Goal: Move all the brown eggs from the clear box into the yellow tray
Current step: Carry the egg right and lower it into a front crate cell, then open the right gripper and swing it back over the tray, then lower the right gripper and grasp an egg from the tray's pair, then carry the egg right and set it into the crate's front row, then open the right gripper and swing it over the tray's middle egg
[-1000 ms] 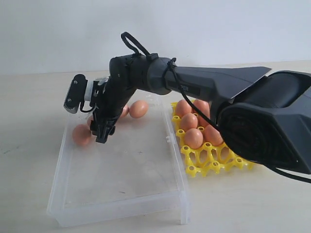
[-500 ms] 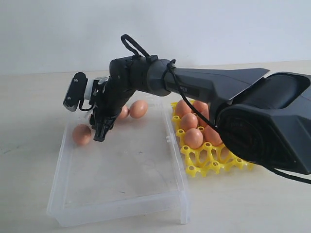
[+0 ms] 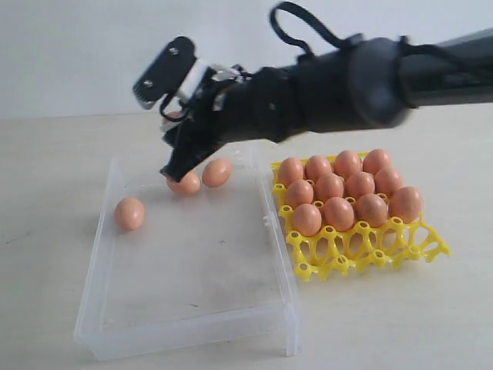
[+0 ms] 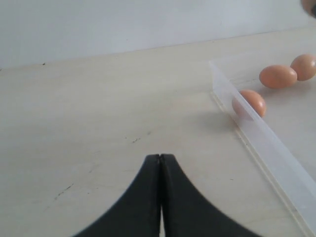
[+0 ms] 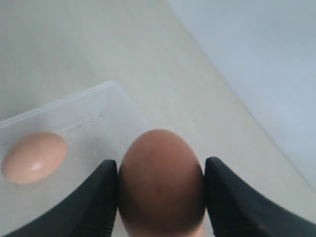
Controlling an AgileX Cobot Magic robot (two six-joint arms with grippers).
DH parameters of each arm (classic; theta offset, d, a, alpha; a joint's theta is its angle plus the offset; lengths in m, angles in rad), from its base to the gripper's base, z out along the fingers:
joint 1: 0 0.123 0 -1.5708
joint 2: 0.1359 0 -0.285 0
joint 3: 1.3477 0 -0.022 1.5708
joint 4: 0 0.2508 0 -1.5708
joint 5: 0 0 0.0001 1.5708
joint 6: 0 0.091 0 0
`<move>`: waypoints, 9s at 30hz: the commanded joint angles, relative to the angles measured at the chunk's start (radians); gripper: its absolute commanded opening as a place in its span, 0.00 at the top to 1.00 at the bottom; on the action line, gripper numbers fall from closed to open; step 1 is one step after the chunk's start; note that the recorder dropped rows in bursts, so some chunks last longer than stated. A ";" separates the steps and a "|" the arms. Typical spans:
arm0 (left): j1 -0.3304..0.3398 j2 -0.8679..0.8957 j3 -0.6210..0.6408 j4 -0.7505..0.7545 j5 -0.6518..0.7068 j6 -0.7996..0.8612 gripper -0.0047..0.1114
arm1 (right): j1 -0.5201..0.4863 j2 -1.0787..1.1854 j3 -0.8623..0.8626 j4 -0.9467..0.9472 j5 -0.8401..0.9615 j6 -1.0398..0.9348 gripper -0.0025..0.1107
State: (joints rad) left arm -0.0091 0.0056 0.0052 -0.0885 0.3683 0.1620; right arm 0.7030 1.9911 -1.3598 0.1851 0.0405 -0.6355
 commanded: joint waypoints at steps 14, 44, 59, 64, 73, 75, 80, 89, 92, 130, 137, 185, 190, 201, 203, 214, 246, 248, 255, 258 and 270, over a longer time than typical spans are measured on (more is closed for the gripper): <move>-0.001 -0.006 -0.005 -0.004 -0.008 -0.005 0.96 | -0.244 -0.483 0.953 -0.334 -0.770 0.883 0.98; -0.001 -0.006 -0.005 -0.004 -0.008 -0.005 0.96 | -0.351 -0.140 0.983 -0.578 -0.963 1.186 0.60; -0.001 -0.006 -0.005 -0.004 -0.008 -0.005 0.96 | -0.351 -0.300 0.983 -0.643 -0.923 1.207 0.58; -0.001 -0.006 -0.005 -0.004 -0.008 -0.005 0.96 | -0.317 -0.570 0.815 -0.952 -0.502 1.438 0.98; -0.001 -0.006 -0.005 -0.004 -0.008 -0.005 0.96 | -0.138 -0.544 0.331 -1.616 -0.260 2.235 0.98; -0.001 -0.006 -0.005 -0.004 -0.008 -0.005 0.96 | -0.114 -0.469 0.242 -1.696 -0.333 2.301 0.98; -0.001 -0.006 -0.005 -0.004 -0.008 -0.005 0.96 | -0.086 -0.241 0.075 -1.929 -0.503 2.647 0.98; -0.001 -0.006 -0.005 -0.004 -0.008 -0.005 0.96 | -0.081 -0.126 0.015 -1.896 -0.511 2.494 0.98; -0.001 -0.006 -0.005 -0.004 -0.008 -0.005 0.96 | -0.081 -0.176 0.015 -1.889 -0.357 2.494 0.98; -0.001 -0.006 -0.005 -0.004 -0.008 -0.005 0.96 | -0.014 0.506 -0.998 0.103 1.133 0.706 0.37; -0.001 -0.006 -0.005 -0.004 -0.008 -0.005 0.96 | -0.019 0.621 -1.106 0.067 1.111 0.758 0.38; -0.001 -0.006 -0.005 -0.004 -0.008 -0.005 0.96 | -0.149 -0.477 0.457 -0.253 -0.072 0.663 0.98; -0.001 -0.006 -0.005 -0.004 -0.008 -0.005 0.96 | -0.221 -0.599 0.744 -0.296 -0.291 0.619 0.98; -0.001 -0.006 -0.005 -0.004 -0.008 -0.005 0.96 | -0.269 -0.563 1.005 -0.131 -0.620 0.392 0.98; -0.001 -0.006 -0.005 -0.004 -0.008 -0.005 0.96 | -0.269 -0.509 1.005 -0.131 -0.645 0.400 0.98; -0.001 -0.006 -0.005 -0.004 -0.008 -0.005 0.96 | -0.269 -0.323 1.003 -0.131 -0.725 0.716 0.98; -0.001 -0.006 -0.005 -0.004 -0.008 -0.005 0.96 | -0.269 -0.506 0.969 -0.172 -0.547 0.790 0.53; -0.001 -0.006 -0.005 -0.004 -0.008 -0.005 0.96 | -0.269 -0.618 0.860 -0.212 -0.266 0.790 0.64; -0.001 -0.006 -0.005 -0.004 -0.008 -0.005 0.96 | -0.191 -0.550 0.218 -0.157 0.526 0.618 0.98; -0.001 -0.006 -0.005 -0.004 -0.008 -0.005 0.96 | -0.120 -0.407 -0.004 0.025 0.628 0.484 0.98; -0.001 -0.006 -0.005 -0.004 -0.008 -0.005 0.96 | -0.070 0.180 -0.525 0.126 0.710 0.875 0.41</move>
State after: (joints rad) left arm -0.0091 0.0056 0.0052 -0.0885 0.3683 0.1620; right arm 0.6357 2.0875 -1.8143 0.3484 0.7453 0.0631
